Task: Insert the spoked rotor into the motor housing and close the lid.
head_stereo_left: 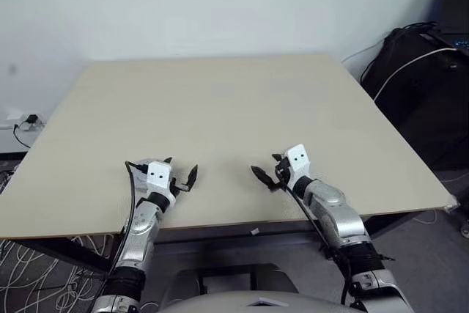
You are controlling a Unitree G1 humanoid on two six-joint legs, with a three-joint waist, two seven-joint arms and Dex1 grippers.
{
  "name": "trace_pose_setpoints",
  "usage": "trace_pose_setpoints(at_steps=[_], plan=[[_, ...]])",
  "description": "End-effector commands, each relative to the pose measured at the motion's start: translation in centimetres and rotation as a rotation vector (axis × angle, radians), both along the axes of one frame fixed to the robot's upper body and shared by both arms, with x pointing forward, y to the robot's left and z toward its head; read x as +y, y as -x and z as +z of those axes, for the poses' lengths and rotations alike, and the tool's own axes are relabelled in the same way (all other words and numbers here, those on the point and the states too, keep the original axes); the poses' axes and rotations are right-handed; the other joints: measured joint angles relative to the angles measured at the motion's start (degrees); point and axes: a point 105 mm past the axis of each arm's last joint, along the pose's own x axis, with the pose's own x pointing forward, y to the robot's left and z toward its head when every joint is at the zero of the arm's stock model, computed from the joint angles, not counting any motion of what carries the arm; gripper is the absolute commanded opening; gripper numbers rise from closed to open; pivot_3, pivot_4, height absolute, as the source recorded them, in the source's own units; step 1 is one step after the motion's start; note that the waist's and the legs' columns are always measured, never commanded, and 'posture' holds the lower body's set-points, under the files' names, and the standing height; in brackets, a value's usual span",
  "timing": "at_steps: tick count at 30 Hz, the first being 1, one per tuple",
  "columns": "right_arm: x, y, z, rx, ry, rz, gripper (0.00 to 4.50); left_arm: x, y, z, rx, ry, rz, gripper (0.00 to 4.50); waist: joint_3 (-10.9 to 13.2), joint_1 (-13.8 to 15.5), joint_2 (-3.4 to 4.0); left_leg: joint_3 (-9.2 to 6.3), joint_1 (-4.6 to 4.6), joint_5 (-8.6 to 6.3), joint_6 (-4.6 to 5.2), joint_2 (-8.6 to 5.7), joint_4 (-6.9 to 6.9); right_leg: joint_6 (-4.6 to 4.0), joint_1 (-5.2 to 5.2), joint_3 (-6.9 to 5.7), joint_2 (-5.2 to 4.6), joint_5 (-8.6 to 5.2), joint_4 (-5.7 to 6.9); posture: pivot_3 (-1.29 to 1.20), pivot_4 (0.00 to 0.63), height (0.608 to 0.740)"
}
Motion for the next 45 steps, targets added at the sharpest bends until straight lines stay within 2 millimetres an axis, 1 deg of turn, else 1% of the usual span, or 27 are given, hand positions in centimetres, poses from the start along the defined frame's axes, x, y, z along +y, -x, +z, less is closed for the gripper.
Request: trace_pose_setpoints(at_steps=[1,8,13,22,28,34,40,45], plan=[[-0.1,-0.5,1.4,-0.128,0.008,-0.014,4.50,-0.1,-0.6,1.1,-0.066,-0.004,-0.009,4.48,0.0,0.0,-0.01,0.02,0.03,0.00,0.00,0.00,0.00,0.00,0.02,0.02,0.00,0.00,0.01,0.00,0.000,0.740],[-0.3,-0.4,1.5,-0.168,-0.001,-0.015,4.50,-0.6,-0.7,2.0,-0.161,0.009,-0.034,4.48,0.0,0.0,-0.07,0.09,0.32,0.00,0.00,0.00,0.00,0.00,0.27,0.11,0.01,0.00,0.04,0.00,0.000,0.740],[-0.7,-0.1,1.6,-0.186,-0.011,-0.026,4.50,-1.1,-0.8,1.9,-0.178,0.011,-0.063,4.48,0.1,-0.1,-0.09,0.11,0.51,0.00,0.01,0.00,-0.01,-0.01,0.47,0.12,0.01,-0.01,0.03,0.00,0.000,0.740],[-1.5,0.1,2.0,-0.240,-0.003,-0.063,4.50,-1.3,-0.8,1.6,-0.160,0.027,-0.075,4.48,0.1,-0.1,-0.10,0.11,0.56,-0.01,0.01,0.00,-0.01,0.00,0.52,0.13,0.01,-0.01,0.04,0.00,0.000,0.740],[-1.9,0.0,1.8,-0.228,0.024,-0.087,4.50,-1.4,-0.8,1.7,-0.156,0.031,-0.077,4.48,0.1,0.0,-0.10,0.10,0.56,-0.01,0.01,0.00,-0.01,-0.01,0.52,0.14,0.01,-0.01,0.04,0.00,0.000,0.740],[-1.6,-0.1,2.0,-0.229,0.031,-0.073,4.50,-1.1,-1.0,1.3,-0.111,0.035,-0.048,4.48,0.1,-0.1,-0.10,0.10,0.58,-0.01,0.01,0.00,-0.01,-0.01,0.54,0.14,0.01,-0.01,0.04,0.00,0.000,0.740],[-1.2,-0.3,2.2,-0.237,0.018,-0.076,4.50,-1.0,-1.1,1.5,-0.102,0.026,-0.054,4.48,0.1,-0.1,-0.10,0.10,0.58,-0.01,0.01,0.00,-0.01,-0.01,0.54,0.14,0.01,-0.01,0.04,0.00,0.000,0.740],[-1.2,-0.5,2.2,-0.234,0.005,-0.089,4.50,-0.9,-1.3,1.8,-0.101,0.012,-0.059,4.48,0.1,-0.1,-0.10,0.10,0.59,0.00,0.01,0.00,-0.01,0.00,0.55,0.15,0.01,-0.01,0.04,0.00,0.000,0.740]])
